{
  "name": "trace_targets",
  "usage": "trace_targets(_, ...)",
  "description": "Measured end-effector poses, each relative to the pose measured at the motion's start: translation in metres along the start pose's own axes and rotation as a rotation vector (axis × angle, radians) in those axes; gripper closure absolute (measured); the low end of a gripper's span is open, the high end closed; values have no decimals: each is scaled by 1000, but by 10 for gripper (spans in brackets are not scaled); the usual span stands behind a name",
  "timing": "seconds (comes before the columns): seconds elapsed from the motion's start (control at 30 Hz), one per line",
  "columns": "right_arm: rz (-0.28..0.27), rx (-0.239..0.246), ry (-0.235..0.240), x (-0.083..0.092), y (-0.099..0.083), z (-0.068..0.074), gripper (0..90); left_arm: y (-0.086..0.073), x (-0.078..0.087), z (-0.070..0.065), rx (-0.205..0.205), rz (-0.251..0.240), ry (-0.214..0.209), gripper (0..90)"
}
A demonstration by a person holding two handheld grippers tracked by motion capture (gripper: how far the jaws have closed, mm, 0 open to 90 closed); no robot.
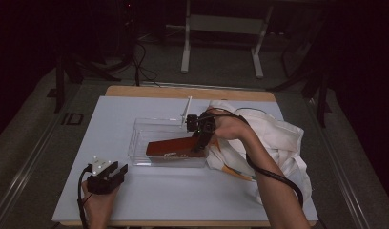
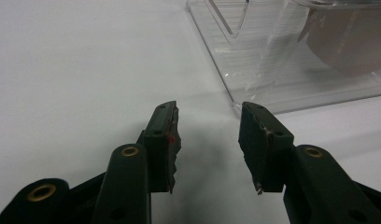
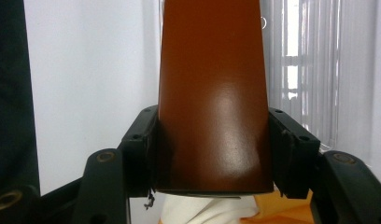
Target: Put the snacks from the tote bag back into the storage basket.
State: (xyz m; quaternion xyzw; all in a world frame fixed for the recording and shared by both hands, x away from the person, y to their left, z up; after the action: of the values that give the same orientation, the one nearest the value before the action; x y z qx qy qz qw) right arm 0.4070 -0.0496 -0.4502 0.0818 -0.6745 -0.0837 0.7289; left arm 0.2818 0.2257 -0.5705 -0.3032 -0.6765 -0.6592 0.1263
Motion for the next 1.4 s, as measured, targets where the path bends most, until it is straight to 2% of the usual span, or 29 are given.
trace_targets(0.23, 21, -4, -5, -4, 2, 0, 424, 0, 0, 0, 0, 0, -1, 577)
trace_targets(0.7, 26, -3, -15, -5, 4, 1, 420, 0, 0, 0, -2, 0, 1, 576)
trace_targets(0.97, 63, -10, -17, -9, 0, 1, 382, 0, 0, 0, -2, 1, 0, 575)
trace_targets(1.0, 63, -10, -17, -9, 0, 1, 382, 0, 0, 0, -2, 1, 1, 575)
trace_targets(1.03, 51, -1, -23, -6, 1, 3, 333, 0, 0, 0, -2, 1, 1, 575)
trace_targets(1.27, 25, -24, -48, 3, -3, 0, 331, 0, 0, 0, -4, 2, 2, 574)
trace_targets(1.4, 22, -35, -47, 5, -7, 0, 331, 0, 0, 0, -4, 3, 3, 574)
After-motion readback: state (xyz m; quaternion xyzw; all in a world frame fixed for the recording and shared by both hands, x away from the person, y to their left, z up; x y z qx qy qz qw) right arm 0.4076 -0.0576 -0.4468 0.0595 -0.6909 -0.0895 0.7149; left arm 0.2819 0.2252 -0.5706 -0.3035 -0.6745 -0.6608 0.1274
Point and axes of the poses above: each handheld gripper's, and its own axes: x roughly backward along the jaws, y roughly out of its top, z roughly to its left, the point moved 5 cm from there along -x, roughly forward along the jaws, and after that the axes turned 1 degree about -z, right-handed, at the moved point
